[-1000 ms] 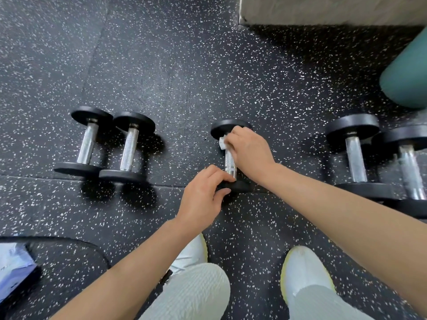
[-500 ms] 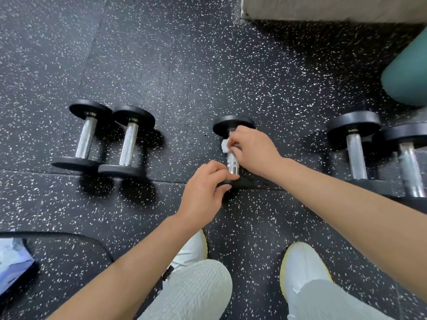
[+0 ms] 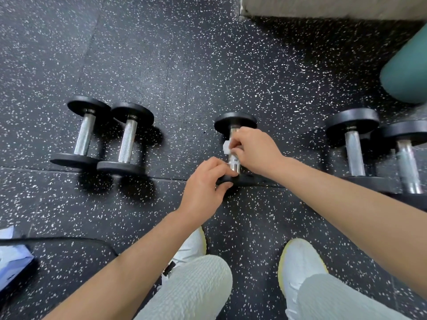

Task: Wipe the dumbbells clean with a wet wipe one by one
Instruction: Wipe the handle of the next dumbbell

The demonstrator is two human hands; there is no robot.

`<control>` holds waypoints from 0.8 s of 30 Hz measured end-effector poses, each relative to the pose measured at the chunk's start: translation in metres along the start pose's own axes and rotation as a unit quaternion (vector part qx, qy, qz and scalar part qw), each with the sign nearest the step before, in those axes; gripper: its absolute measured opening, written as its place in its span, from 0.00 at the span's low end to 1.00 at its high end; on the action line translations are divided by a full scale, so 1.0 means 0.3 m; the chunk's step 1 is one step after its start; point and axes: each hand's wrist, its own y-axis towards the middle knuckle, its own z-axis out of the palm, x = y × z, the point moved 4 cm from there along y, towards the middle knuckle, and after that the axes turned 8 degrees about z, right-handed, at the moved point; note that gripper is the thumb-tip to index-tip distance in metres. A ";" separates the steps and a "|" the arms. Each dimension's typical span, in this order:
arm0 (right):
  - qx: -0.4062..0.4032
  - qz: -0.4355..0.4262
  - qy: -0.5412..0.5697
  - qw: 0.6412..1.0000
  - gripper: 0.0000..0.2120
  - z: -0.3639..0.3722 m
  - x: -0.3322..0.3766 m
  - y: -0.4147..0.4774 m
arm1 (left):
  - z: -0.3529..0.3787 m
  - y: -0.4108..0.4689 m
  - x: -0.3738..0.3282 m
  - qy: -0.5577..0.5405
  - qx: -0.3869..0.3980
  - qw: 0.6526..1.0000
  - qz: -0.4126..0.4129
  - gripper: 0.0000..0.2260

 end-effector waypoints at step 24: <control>0.046 0.001 -0.022 0.999 0.05 -0.007 -0.015 -0.037 | 0.008 0.019 -0.009 -0.008 0.007 1.000 -0.006 0.12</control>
